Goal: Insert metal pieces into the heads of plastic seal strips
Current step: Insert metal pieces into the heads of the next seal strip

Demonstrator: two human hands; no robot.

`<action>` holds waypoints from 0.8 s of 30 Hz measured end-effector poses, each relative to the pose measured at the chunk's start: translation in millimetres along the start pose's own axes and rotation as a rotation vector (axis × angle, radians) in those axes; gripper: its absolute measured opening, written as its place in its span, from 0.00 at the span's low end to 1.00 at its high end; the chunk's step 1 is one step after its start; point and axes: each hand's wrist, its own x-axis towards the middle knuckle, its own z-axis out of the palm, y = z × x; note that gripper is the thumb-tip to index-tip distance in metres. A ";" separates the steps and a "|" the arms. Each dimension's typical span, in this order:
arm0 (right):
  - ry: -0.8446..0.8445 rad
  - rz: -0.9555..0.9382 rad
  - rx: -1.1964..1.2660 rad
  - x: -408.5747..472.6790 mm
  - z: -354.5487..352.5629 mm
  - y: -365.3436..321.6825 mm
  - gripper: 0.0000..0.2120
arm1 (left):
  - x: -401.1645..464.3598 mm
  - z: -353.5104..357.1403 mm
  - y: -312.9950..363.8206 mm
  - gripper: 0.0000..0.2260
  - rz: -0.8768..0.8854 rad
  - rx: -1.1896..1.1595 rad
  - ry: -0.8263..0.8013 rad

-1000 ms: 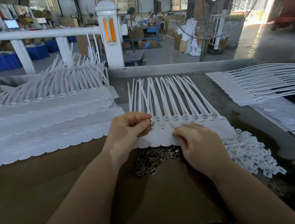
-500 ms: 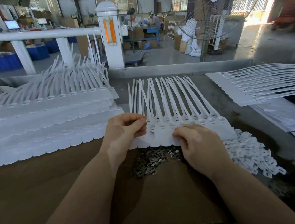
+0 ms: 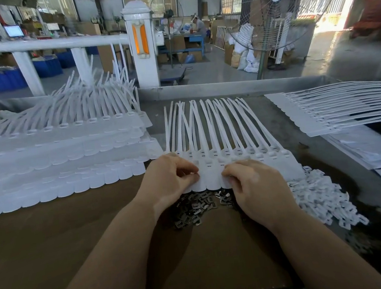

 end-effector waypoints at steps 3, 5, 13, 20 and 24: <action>-0.002 0.002 0.004 0.0 0.1 0.0 0.06 | -0.2 0.5 0.7 0.05 0.006 0.033 -0.026; 0.006 0.002 0.006 -0.5 -0.3 -0.3 0.06 | -0.7 0.2 2.5 0.05 0.010 0.014 -0.024; 0.019 0.000 0.008 -0.6 0.4 -0.9 0.05 | 0.7 -0.9 -2.0 0.05 -0.093 -0.291 0.133; 0.024 -0.006 -0.003 -1.2 0.2 -1.3 0.06 | 0.3 -2.0 -4.3 0.06 -0.194 -0.526 0.243; 0.028 -0.009 0.001 -0.8 0.4 -1.1 0.06 | 1.5 -3.0 -4.2 0.06 -0.185 -0.557 0.255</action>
